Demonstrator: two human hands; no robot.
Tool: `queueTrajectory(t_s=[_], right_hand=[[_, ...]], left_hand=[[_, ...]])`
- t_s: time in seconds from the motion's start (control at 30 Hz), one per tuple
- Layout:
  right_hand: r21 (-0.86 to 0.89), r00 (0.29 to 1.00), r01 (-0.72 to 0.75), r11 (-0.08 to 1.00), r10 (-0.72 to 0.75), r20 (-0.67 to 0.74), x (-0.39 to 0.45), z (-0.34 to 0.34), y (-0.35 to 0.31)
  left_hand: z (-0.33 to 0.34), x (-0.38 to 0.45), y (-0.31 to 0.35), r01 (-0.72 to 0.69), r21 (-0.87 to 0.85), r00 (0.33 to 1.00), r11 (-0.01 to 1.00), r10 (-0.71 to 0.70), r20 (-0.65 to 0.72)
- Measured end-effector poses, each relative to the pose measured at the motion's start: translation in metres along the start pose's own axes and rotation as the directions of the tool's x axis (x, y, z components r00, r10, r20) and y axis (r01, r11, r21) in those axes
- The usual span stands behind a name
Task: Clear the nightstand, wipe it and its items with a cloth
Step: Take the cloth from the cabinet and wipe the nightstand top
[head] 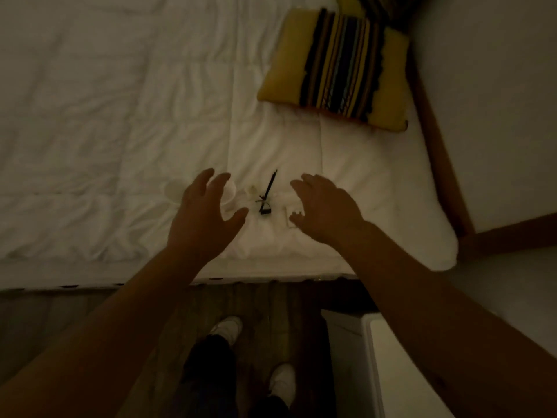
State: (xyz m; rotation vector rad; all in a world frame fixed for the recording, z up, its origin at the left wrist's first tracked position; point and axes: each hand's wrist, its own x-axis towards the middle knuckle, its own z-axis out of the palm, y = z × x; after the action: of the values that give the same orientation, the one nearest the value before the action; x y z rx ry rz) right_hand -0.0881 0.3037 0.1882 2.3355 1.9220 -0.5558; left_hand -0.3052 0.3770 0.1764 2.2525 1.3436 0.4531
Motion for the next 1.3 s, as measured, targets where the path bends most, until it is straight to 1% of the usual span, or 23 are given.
queueTrajectory(t_s=[0.13, 0.23, 0.33, 0.5, 0.63, 0.73, 0.77, 0.83, 0.93, 1.03, 1.1, 1.3], right_hand=[[-0.02, 0.982, 0.152, 0.988, -0.154, -0.11, -0.029, -0.049, -0.06], [-0.055, 0.949, 0.267, 0.962, -0.273, -0.159, -0.048, -0.078, -0.111], [-0.095, 0.899, 0.387, 0.917, -0.398, -0.184, -0.063, -0.104, -0.168], [-0.167, 0.79, 0.563, 0.81, -0.586, -0.181, -0.082, -0.141, -0.272], [-0.203, 0.668, 0.69, 0.695, -0.719, -0.192, -0.095, -0.163, -0.367], [-0.25, 0.565, 0.763, 0.597, -0.803, -0.19, -0.109, -0.17, -0.442], [-0.259, 0.521, 0.794, 0.55, -0.835, -0.175, -0.12, -0.169, -0.48], [-0.265, 0.486, 0.813, 0.519, -0.854, -0.184, -0.125, -0.172, -0.512], [-0.269, 0.381, 0.869, 0.415, -0.909, -0.17, -0.153, -0.164, -0.584], [-0.265, 0.279, 0.913, 0.308, -0.95, -0.142, -0.185, -0.152, -0.649], [-0.247, 0.231, 0.936, 0.249, -0.968, -0.102, -0.202, -0.141, -0.687], [-0.216, 0.129, 0.968, 0.13, -0.992, -0.018, -0.22, -0.112, -0.77]], left_hand=[[-0.079, -0.027, 0.022, 0.055, 0.165, 0.998, 0.985, -0.05, -0.034], [-0.138, -0.058, 0.026, 0.084, 0.257, 0.994, 0.963, -0.063, -0.089], [-0.194, -0.096, 0.016, 0.16, 0.316, 0.982, 0.935, -0.118, -0.148], [-0.282, -0.164, -0.017, 0.357, 0.338, 0.923, 0.871, -0.275, -0.268], [-0.352, -0.222, -0.05, 0.511, 0.356, 0.839, 0.782, -0.365, -0.403], [-0.404, -0.27, -0.075, 0.63, 0.339, 0.747, 0.699, -0.426, -0.51], [-0.427, -0.299, -0.086, 0.678, 0.317, 0.701, 0.664, -0.454, -0.55], [-0.448, -0.32, -0.094, 0.705, 0.285, 0.667, 0.649, -0.471, -0.577], [-0.485, -0.377, -0.108, 0.765, 0.222, 0.586, 0.604, -0.512, -0.628], [-0.508, -0.43, -0.125, 0.805, 0.171, 0.533, 0.568, -0.565, -0.63], [-0.52, -0.461, -0.138, 0.836, 0.142, 0.488, 0.529, -0.602, -0.632], [-0.544, -0.508, -0.183, 0.896, 0.122, 0.4, 0.428, -0.654, -0.641]])
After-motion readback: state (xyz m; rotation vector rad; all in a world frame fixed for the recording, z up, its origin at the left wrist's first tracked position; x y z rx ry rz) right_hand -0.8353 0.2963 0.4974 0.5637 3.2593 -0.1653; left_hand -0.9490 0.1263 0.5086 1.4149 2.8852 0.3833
